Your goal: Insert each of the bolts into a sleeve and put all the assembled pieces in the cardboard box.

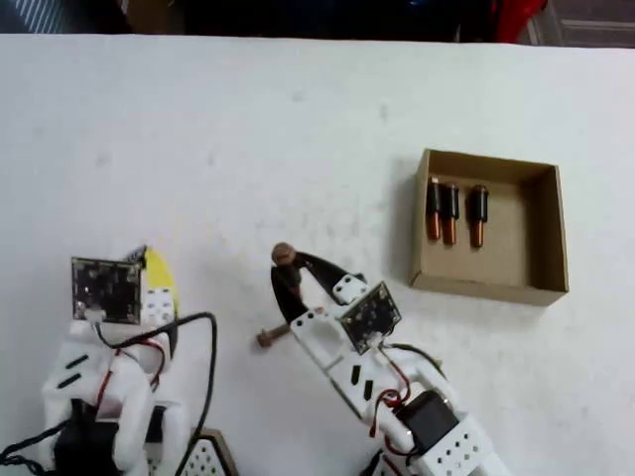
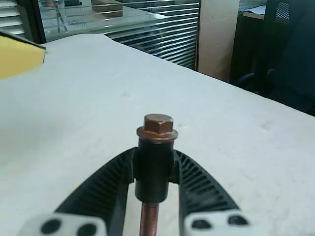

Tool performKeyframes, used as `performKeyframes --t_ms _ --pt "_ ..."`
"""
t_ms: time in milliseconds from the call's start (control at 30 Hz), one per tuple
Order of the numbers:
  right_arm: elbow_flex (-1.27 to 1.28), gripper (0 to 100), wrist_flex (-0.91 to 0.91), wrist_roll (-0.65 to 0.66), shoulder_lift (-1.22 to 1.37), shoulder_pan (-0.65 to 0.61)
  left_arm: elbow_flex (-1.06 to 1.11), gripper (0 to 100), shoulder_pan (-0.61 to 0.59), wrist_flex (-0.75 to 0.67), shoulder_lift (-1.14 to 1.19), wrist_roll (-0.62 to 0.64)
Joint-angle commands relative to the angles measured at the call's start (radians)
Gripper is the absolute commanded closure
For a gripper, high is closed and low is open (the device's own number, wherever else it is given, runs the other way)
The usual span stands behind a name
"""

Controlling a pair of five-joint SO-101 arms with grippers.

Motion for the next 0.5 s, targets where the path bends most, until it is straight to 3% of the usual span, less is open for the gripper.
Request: performKeyframes --t_ms 0,467 --pt "0.003 98.1 0.008 0.009 -0.013 0.001 0.084 98 -0.01 0.009 -0.058 -0.014" --pt "-0.023 98.1 0.073 0.009 -0.013 0.002 0.327 98 -0.007 0.005 -0.058 -0.014"
